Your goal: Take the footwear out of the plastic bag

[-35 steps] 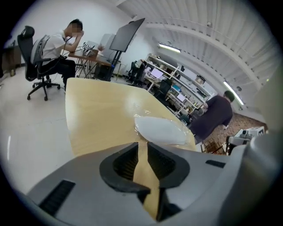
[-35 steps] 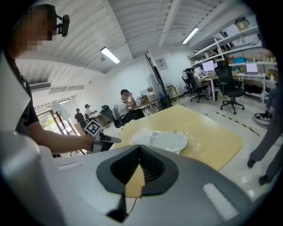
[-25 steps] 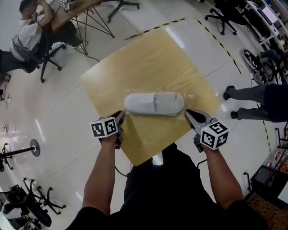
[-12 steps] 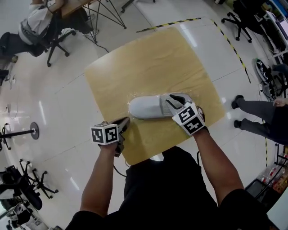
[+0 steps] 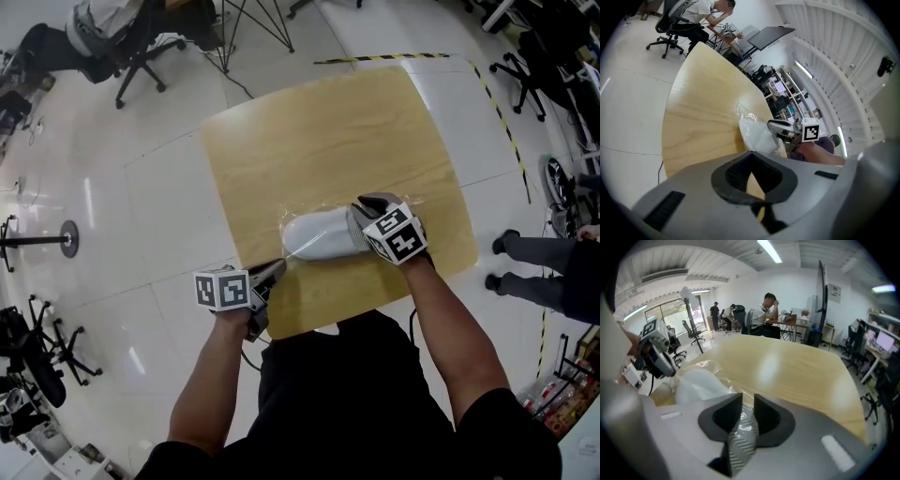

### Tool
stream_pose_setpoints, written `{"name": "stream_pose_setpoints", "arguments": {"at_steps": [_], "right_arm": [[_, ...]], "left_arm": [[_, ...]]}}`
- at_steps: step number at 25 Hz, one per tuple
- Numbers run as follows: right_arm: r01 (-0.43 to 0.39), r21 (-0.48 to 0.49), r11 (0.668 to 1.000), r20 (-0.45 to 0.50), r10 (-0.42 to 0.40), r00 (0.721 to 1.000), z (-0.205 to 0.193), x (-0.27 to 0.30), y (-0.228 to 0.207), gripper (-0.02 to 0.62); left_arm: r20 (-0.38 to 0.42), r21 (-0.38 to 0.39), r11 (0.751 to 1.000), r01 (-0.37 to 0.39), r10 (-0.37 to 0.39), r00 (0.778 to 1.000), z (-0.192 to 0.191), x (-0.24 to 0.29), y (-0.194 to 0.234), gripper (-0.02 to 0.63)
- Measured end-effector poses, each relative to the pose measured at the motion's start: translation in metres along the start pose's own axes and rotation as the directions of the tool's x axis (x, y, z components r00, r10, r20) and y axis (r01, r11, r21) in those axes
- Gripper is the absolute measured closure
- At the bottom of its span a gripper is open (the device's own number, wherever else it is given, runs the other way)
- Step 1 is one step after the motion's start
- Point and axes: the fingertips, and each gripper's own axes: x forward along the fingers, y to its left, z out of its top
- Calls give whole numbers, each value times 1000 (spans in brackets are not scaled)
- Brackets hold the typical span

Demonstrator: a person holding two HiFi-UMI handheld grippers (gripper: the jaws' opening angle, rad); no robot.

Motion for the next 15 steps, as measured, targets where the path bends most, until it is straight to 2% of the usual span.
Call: {"name": "stream_pose_setpoints", "arguments": {"at_steps": [2,5,6,7,10,12,13,15], "right_arm": [[-4,125,992,16,2,1000,1,1,-3,503],[8,285,959,20,-14,1000,2,-1,-3,567],[2,325,946,37,-15,999,4,-4,0,593],[-15,357,934,72,-12,997,8,-10,4,592],[-78,411,908,226,-18,974,24,-39,9,593],[-85,415,906,281,-38,959,25,-60,8,593],[-78,412,908,291,-50,955,23,-69,5,594],[-47,405,913,293,-81,953,12,-88,-2,594]], "left_arm": [[12,-32,999,16,-16,1000,-5,-3,1,600],[17,-65,998,0,1,1000,-14,-12,9,600],[20,-71,997,-12,14,1000,-16,-17,14,601],[29,-75,997,-23,25,999,-16,-23,18,600],[72,-83,995,-52,59,996,-11,-41,32,600],[80,-74,992,-99,105,991,-8,-53,43,597],[81,-58,991,-122,127,989,-5,-59,47,579],[77,-9,987,-159,159,984,-1,-69,48,498]]}}
